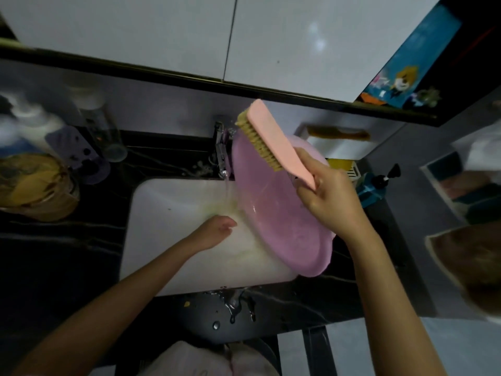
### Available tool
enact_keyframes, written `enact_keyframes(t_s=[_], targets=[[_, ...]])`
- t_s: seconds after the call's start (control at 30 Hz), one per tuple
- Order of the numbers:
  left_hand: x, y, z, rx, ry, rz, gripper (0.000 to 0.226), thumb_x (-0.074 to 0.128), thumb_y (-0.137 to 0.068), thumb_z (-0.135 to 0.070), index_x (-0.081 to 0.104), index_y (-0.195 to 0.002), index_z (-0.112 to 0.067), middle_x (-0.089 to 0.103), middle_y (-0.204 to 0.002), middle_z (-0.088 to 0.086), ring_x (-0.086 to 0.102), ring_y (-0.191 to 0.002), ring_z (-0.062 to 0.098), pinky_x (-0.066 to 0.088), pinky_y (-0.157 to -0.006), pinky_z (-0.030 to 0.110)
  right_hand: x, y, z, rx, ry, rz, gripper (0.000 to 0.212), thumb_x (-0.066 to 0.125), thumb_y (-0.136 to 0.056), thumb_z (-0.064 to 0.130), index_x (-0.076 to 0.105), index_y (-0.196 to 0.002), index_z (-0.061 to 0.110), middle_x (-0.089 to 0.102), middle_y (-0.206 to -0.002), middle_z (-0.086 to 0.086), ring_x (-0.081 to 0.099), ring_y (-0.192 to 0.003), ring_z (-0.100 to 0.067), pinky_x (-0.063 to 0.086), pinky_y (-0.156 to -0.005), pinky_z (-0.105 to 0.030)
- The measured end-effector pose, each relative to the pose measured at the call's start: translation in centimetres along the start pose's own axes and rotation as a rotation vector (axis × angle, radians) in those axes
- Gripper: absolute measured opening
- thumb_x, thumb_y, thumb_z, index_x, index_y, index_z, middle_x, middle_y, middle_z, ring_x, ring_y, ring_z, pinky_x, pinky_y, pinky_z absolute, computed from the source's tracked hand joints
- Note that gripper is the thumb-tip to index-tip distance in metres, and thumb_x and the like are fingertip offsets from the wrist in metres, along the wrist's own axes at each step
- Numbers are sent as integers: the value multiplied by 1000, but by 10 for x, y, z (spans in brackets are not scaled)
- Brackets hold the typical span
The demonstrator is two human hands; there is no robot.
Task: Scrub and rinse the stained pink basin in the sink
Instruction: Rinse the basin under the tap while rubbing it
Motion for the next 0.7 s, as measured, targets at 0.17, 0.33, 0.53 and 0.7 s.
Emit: enact_keyframes(t_s=[0.17, 0.33, 0.53, 0.7], targets=[[12, 8, -10, -61, 19, 40, 30, 51, -95, -8, 56, -124, -2, 54, -128, 15, 54, -116, 24, 40, -96, 26, 8, 5, -18, 133, -102, -19, 59, 55, -83, 3, 46, -139, 20, 64, -93, 4, 60, -67, -15, 52, -58, -33], [28, 37, -36, -61, 93, 18, 33, 51, -97, -21, 53, -128, -11, 48, -134, 9, 47, -123, 19, 35, -101, 25, 11, 24, -46, 378, -340, -226, 49, 55, -83, 0, 54, -129, 17, 61, -79, 7, 58, -63, -5, 54, -62, -24], [22, 69, -23, -326, -288, -58, 77, 58, -76, -60, 35, -140, -26, 18, -152, 8, 23, -139, 27, 27, -111, 37, 27, 49, -61, 577, -568, -398, 40, 56, -82, 1, 61, -120, 6, 67, -94, -6, 63, -79, -15, 54, -72, -28], [-13, 110, 27, -650, 1, -164, 81, 66, -85, -33, 18, -147, -14, 6, -152, 15, 33, -132, 37, 46, -92, 40, 35, 72, -62, 590, -638, -471, 55, 56, -84, 1, 48, -136, 14, 64, -113, -7, 65, -94, -14, 58, -80, -30]])
Point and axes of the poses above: each hand's wrist, its own y-axis away from the middle knuckle, its own x-axis out of the palm, z = x × y, the point moved 9 cm from there along -y, towards the middle knuckle
